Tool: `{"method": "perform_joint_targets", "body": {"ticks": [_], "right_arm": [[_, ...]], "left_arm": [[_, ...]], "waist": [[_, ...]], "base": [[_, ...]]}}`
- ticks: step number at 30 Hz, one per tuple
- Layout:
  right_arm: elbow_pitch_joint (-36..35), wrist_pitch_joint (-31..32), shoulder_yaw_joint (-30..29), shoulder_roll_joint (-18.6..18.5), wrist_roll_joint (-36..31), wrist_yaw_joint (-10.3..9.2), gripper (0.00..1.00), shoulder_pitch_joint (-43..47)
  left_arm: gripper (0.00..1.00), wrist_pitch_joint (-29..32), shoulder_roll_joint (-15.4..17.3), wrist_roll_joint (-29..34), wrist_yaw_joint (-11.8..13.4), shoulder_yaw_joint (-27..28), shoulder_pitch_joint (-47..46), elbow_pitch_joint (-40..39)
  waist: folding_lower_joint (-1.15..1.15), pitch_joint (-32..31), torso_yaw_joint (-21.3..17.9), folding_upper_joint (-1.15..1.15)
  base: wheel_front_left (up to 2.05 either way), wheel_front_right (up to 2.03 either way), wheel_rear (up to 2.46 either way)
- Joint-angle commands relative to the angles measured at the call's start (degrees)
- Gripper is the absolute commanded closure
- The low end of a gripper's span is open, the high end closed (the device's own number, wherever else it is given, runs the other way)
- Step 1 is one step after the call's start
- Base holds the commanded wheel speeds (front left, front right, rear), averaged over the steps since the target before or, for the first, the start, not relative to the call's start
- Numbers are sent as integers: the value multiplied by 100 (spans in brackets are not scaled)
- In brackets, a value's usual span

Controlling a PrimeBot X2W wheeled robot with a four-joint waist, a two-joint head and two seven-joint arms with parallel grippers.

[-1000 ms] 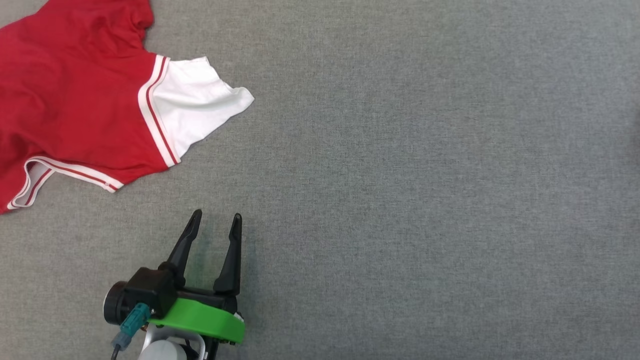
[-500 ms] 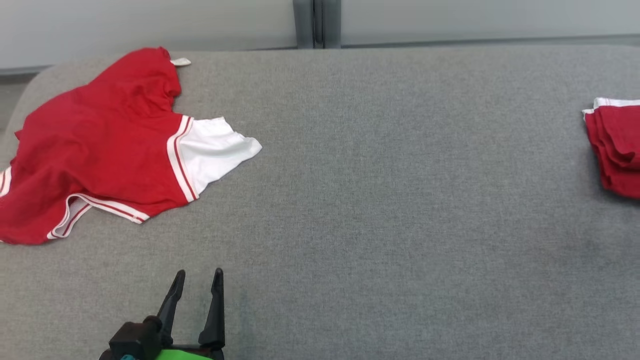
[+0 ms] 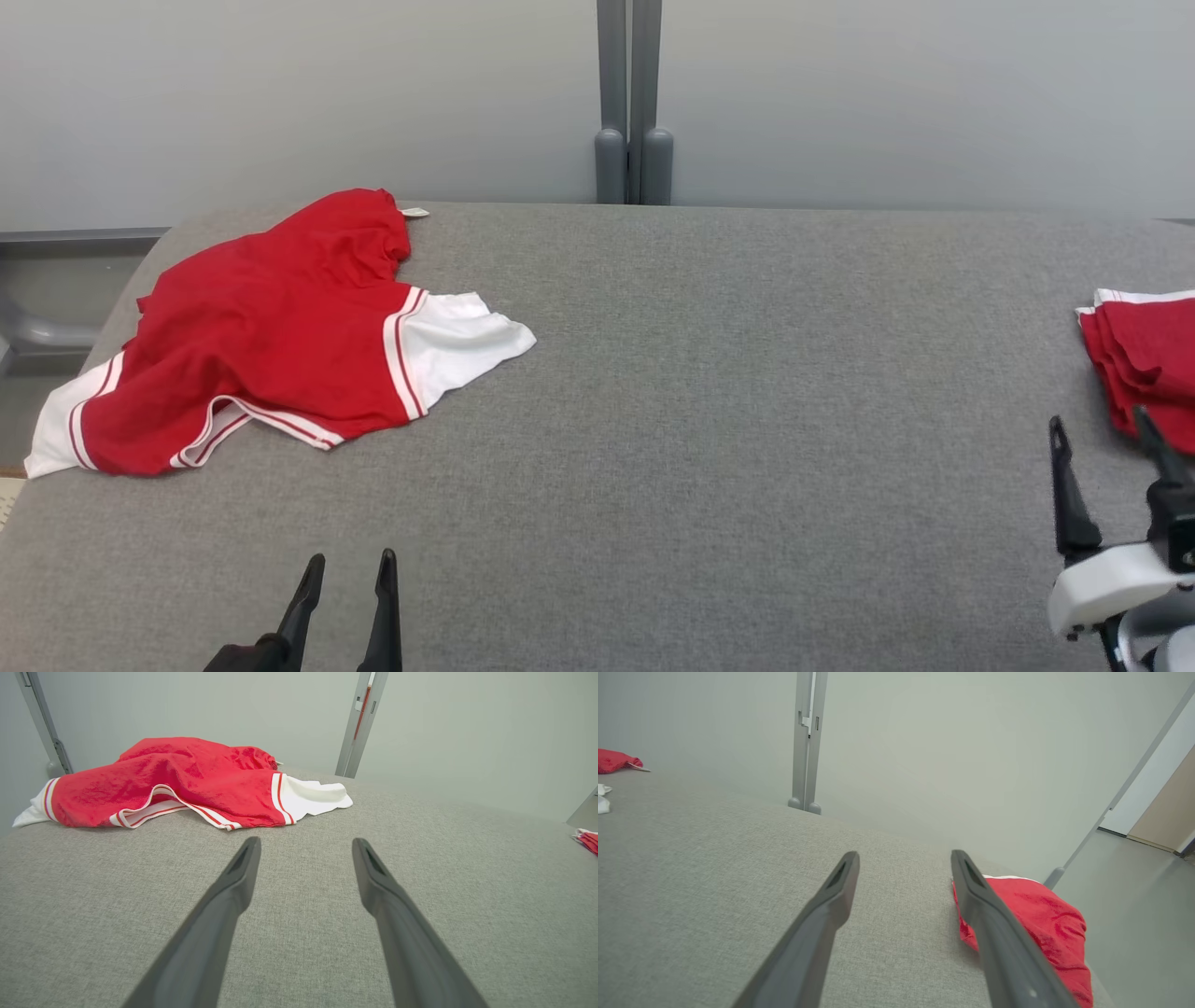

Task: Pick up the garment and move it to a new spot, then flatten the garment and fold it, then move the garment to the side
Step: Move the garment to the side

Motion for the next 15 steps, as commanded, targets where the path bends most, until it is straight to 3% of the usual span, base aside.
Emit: {"method": "perform_joint_targets", "body": {"ticks": [1,6,15], "right_arm": [[-98,-14,72,76,38,-9,0,201],[-334,-14,39,450,193,-9,0,681],[-454,-15,-126,807,237,-9,0,955]], "left_arm": [[0,-1,15,39,-12,9,35,38],[0,-1,14,181,-53,6,-129,47],[0,0,14,278,-93,-17,-182,6]], "waist": [[0,-116,169,0],[0,-128,278,0],[0,-127,214,0]], "base": [[0,0,0],[0,0,0],[0,0,0]]}}
